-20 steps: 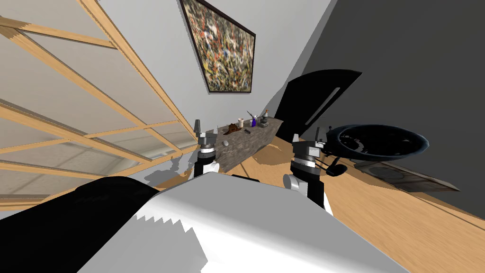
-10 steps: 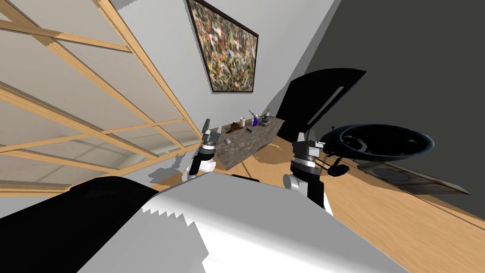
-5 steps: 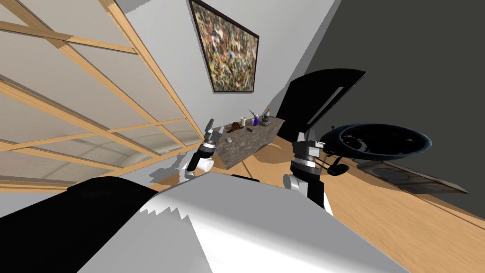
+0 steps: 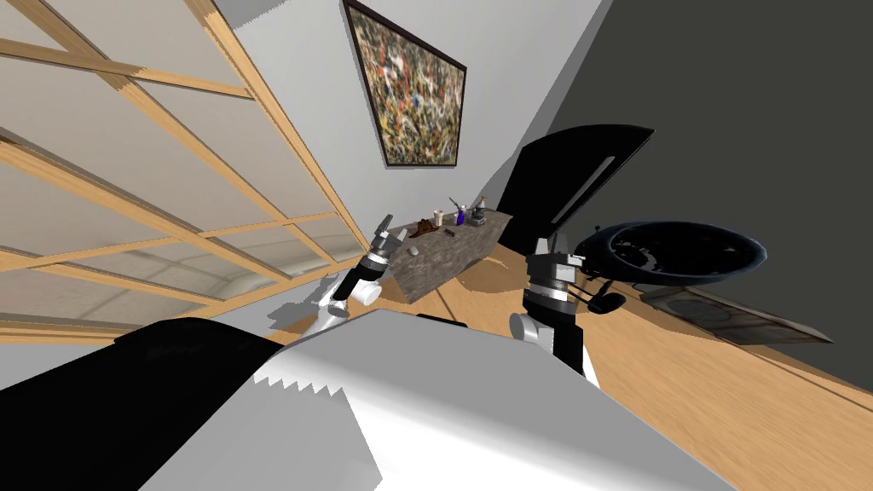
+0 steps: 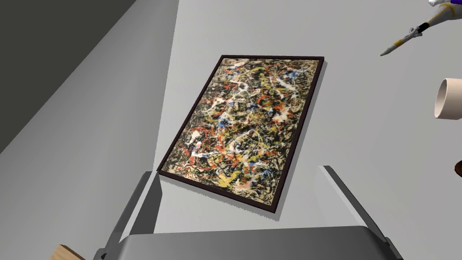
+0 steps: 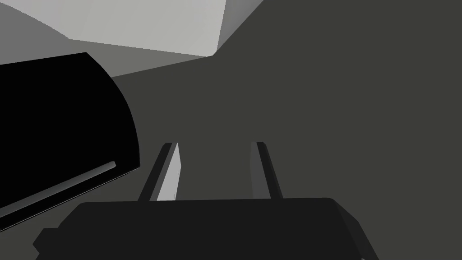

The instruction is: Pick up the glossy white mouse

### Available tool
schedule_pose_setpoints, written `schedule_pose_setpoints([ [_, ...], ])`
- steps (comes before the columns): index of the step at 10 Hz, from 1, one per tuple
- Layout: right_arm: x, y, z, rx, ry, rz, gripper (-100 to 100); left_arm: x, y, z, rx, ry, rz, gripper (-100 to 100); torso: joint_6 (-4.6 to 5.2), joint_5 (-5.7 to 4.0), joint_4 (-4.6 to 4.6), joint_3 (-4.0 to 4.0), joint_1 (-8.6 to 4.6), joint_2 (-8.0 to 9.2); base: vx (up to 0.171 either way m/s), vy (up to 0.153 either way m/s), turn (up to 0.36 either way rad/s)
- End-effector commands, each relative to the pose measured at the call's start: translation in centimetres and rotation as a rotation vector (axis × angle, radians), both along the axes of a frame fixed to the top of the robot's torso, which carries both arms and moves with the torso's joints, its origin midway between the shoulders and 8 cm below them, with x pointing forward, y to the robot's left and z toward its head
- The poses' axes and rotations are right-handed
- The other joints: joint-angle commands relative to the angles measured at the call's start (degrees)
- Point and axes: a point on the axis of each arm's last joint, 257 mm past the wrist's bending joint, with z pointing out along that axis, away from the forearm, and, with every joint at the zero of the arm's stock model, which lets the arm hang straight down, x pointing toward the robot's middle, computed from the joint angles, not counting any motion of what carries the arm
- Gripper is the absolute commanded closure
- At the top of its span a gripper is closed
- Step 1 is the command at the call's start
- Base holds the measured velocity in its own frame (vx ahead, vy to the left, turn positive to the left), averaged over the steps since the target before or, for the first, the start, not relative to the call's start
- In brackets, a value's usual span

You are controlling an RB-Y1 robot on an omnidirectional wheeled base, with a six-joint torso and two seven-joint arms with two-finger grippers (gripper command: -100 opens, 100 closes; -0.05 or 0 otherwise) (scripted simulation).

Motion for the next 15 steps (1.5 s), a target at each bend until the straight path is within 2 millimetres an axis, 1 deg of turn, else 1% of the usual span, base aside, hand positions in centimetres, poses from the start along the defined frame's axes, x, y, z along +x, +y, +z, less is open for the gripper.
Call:
schedule_pose_setpoints([
  [1, 0.0, 0.0, 0.0, 0.000, 0.000, 0.000, 0, 1.0, 0.2, -0.9, 0.016, 0.048, -0.017, -100, 0.00, 0.00, 0.00, 0.00, 0.00, 0.00, -0.034, 0.011, -0.021],
  [2, 0.0, 0.0, 0.0, 0.000, 0.000, 0.000, 0, 1.0, 0.0, -1.0, 0.044, 0.052, -0.025, -100, 0.00, 0.00, 0.00, 0.00, 0.00, 0.01, -0.029, 0.012, -0.013],
  [3, 0.0, 0.0, 0.0, 0.000, 0.000, 0.000, 0, 1.8, 0.2, -1.8, 0.051, 0.096, -0.034, -100, 0.00, 0.00, 0.00, 0.00, 0.00, -0.01, -0.034, 0.018, -0.039],
  [4, 0.0, 0.0, 0.0, 0.000, 0.000, 0.000, 0, 1.8, 0.0, -1.9, 0.082, 0.100, -0.042, -100, 0.00, 0.00, 0.00, 0.00, 0.02, 0.01, -0.030, 0.014, -0.018],
  [5, 0.0, 0.0, 0.0, 0.000, 0.000, 0.000, 0, 2.7, 0.3, -2.9, 0.092, 0.148, -0.048, -100, 0.00, 0.00, 0.00, 0.00, 0.01, 0.00, -0.036, 0.019, -0.037],
  [6, 0.0, 0.0, 0.0, 0.000, 0.000, 0.000, 0, 2.6, 0.2, -3.0, 0.121, 0.151, -0.054, -100, 0.01, 0.01, 0.00, 0.00, 0.02, 0.01, -0.028, 0.017, -0.027],
  [7, 0.0, 0.0, 0.0, 0.000, 0.000, 0.000, 0, 3.5, 0.5, -4.1, 0.132, 0.201, -0.057, -100, 0.00, 0.00, 0.00, 0.00, 0.01, -0.01, -0.022, 0.017, -0.057],
  [8, 0.0, 0.0, 0.0, 0.000, 0.000, 0.000, 0, 3.4, 0.4, -4.2, 0.163, 0.205, -0.063, -100, 0.01, 0.00, -0.01, -0.02, 0.02, -0.03, -0.017, 0.016, -0.032],
  [9, 0.0, 0.0, 0.0, 0.000, 0.000, 0.000, 0, 4.2, 0.9, -5.4, 0.180, 0.258, -0.063, -100, 0.00, 0.00, -0.01, -0.03, 0.01, -0.05, -0.024, 0.019, -0.055],
  [10, 0.0, 0.0, 0.0, 0.000, 0.000, 0.000, 0, 4.2, 0.9, -5.4, 0.206, 0.261, -0.067, -100, 0.01, 0.01, -0.01, -0.03, 0.02, -0.04, -0.021, 0.017, -0.044],
  [11, 0.0, 0.0, 0.0, 0.000, 0.000, 0.000, 0, 4.9, 1.4, -6.7, 0.220, 0.317, -0.063, -100, -0.01, 0.00, -0.01, -0.02, 0.01, -0.04, -0.018, 0.022, -0.077],
  [12, 0.0, 0.0, 0.0, 0.000, 0.000, 0.000, 0, 4.9, 1.5, -6.8, 0.246, 0.319, -0.065, -100, 0.01, 0.01, -0.01, -0.03, 0.02, -0.05, -0.015, 0.019, -0.039],
  [13, 0.0, 0.0, 0.0, 0.000, 0.000, 0.000, 0, 5.6, 2.2, -8.2, 0.263, 0.377, -0.059, -100, -0.01, 0.01, -0.01, -0.04, 0.02, -0.07, -0.013, 0.017, -0.097],
  [14, 0.0, 0.0, 0.0, 0.000, 0.000, 0.000, 0, 5.5, 2.3, -8.2, 0.297, 0.380, -0.061, -100, 0.01, 0.01, -0.02, -0.04, 0.02, -0.07, -0.010, 0.017, -0.051],
  [15, 0.0, 0.0, 0.0, 0.000, 0.000, 0.000, 0, 6.1, 3.2, -9.7, 0.313, 0.441, -0.050, -100, -0.01, 0.01, -0.02, -0.05, 0.01, -0.09, -0.006, 0.017, -0.099],
])
